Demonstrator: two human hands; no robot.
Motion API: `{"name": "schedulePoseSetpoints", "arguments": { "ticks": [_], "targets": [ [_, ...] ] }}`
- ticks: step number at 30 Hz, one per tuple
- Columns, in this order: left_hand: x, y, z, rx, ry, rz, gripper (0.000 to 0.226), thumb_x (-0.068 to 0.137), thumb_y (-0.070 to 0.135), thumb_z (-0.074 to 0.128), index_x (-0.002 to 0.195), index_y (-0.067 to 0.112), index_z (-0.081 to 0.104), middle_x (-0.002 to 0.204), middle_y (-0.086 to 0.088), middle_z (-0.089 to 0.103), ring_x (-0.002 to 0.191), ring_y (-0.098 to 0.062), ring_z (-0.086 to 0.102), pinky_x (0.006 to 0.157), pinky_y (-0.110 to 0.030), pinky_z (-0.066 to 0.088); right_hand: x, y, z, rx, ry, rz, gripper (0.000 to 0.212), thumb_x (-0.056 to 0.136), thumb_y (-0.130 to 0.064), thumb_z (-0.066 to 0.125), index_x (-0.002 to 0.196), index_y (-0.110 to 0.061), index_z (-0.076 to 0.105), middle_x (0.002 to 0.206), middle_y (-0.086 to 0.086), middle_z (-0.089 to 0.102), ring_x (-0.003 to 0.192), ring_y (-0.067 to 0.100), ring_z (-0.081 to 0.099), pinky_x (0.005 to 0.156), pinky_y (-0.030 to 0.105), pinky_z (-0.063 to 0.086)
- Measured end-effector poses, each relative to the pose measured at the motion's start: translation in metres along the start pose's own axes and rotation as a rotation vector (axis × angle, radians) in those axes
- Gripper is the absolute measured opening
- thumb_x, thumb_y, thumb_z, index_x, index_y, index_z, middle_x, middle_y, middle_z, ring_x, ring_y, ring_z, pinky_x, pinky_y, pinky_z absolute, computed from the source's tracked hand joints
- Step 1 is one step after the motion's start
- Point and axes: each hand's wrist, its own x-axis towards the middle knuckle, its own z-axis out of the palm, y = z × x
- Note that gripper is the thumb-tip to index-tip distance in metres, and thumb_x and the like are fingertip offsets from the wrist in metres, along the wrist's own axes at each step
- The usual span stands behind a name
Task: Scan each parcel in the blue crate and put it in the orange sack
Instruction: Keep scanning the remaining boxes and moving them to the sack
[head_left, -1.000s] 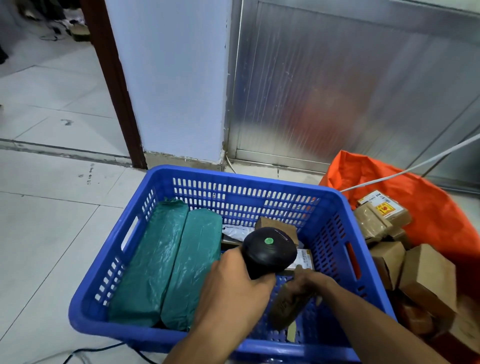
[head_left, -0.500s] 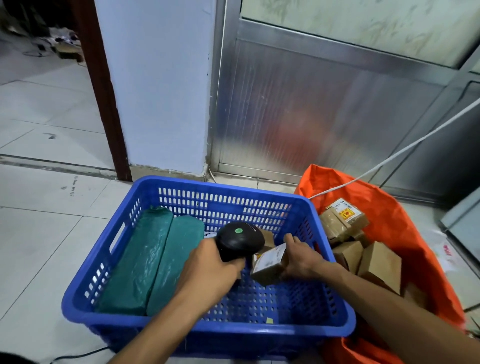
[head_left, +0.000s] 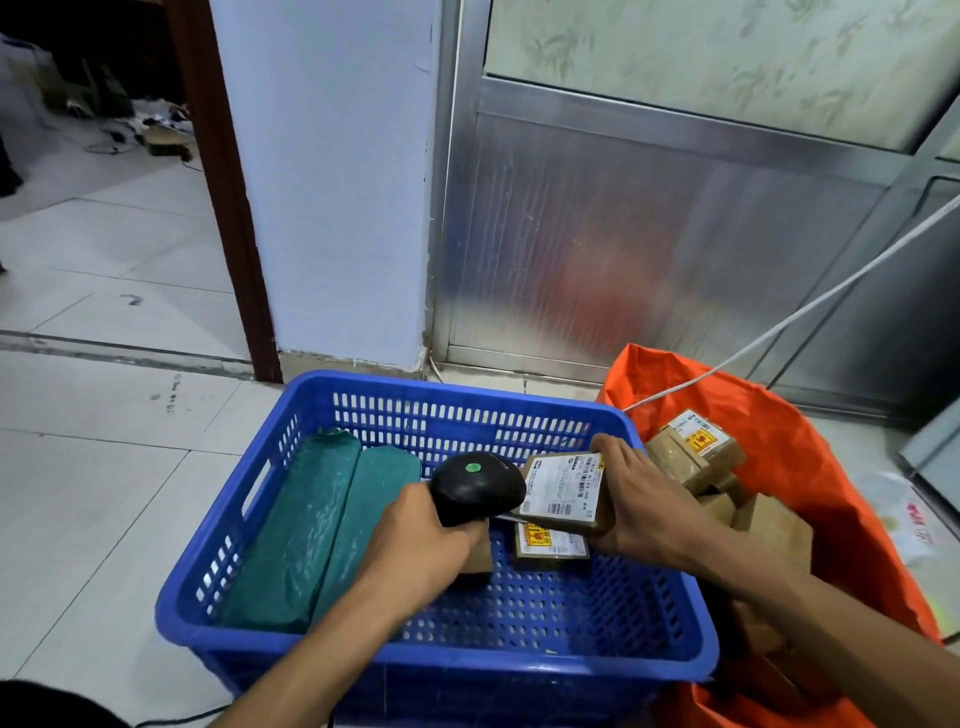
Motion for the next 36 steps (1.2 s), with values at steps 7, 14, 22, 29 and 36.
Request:
{"name": "schedulePoseSetpoints", "arguments": {
  "ticks": [7, 14, 22, 29, 36],
  "targets": [
    [0.000, 0.000, -0.001, -0.038, -0.001, 0.004, 0.016, 0.072, 0.028, 0.075, 0.088, 0.025, 0.073, 0.078, -0.001, 0.075, 0.080, -0.019, 0.071, 0.082, -0.049, 0.059, -0.014, -0.004, 0.001, 0.042, 0.157, -0.054, 0.096, 0.072, -0.044, 0.080, 0.136, -0.031, 0.010, 0.133, -0.004, 0.042, 0.119, 0.014, 0.042, 0.095, 0.035, 0.051],
    [0.001, -0.005, 0.002, -0.025, -0.012, -0.014, 0.033, 0.058, 0.040, 0.069, 0.088, 0.026, 0.074, 0.075, -0.001, 0.075, 0.075, -0.023, 0.072, 0.079, -0.052, 0.059, -0.009, 0.000, 0.005, 0.116, 0.282, -0.055, 0.096, 0.067, -0.038, 0.087, 0.132, -0.030, 0.018, 0.133, 0.002, 0.045, 0.120, 0.018, 0.045, 0.090, 0.036, 0.052],
    [-0.002, -0.015, 0.011, 0.048, 0.003, 0.006, 0.023, 0.056, 0.039, 0.067, 0.073, 0.025, 0.073, 0.064, 0.000, 0.072, 0.068, -0.026, 0.071, 0.074, -0.052, 0.059, -0.009, 0.008, 0.019, 0.121, 0.338, -0.063, 0.102, 0.057, -0.031, 0.094, 0.132, -0.020, 0.026, 0.130, 0.012, 0.052, 0.119, 0.028, 0.051, 0.086, 0.039, 0.054],
    [-0.009, -0.015, 0.022, 0.108, -0.038, 0.023, 0.019, 0.059, 0.037, 0.067, 0.072, 0.025, 0.073, 0.062, -0.004, 0.071, 0.066, -0.031, 0.070, 0.067, -0.049, 0.057, -0.017, 0.006, 0.030, 0.116, 0.286, -0.086, 0.099, 0.061, -0.025, 0.090, 0.131, -0.022, 0.021, 0.135, 0.012, 0.046, 0.123, 0.028, 0.045, 0.080, 0.042, 0.058],
    [-0.011, -0.015, 0.028, 0.117, -0.020, 0.065, 0.003, 0.066, 0.032, 0.072, 0.067, 0.029, 0.071, 0.058, -0.004, 0.069, 0.053, -0.018, 0.061, 0.062, -0.044, 0.056, -0.020, -0.001, 0.035, 0.098, 0.262, -0.143, 0.099, 0.059, -0.035, 0.090, 0.132, -0.016, 0.024, 0.133, 0.012, 0.046, 0.122, 0.029, 0.046, 0.081, 0.044, 0.059]
  ]
}}
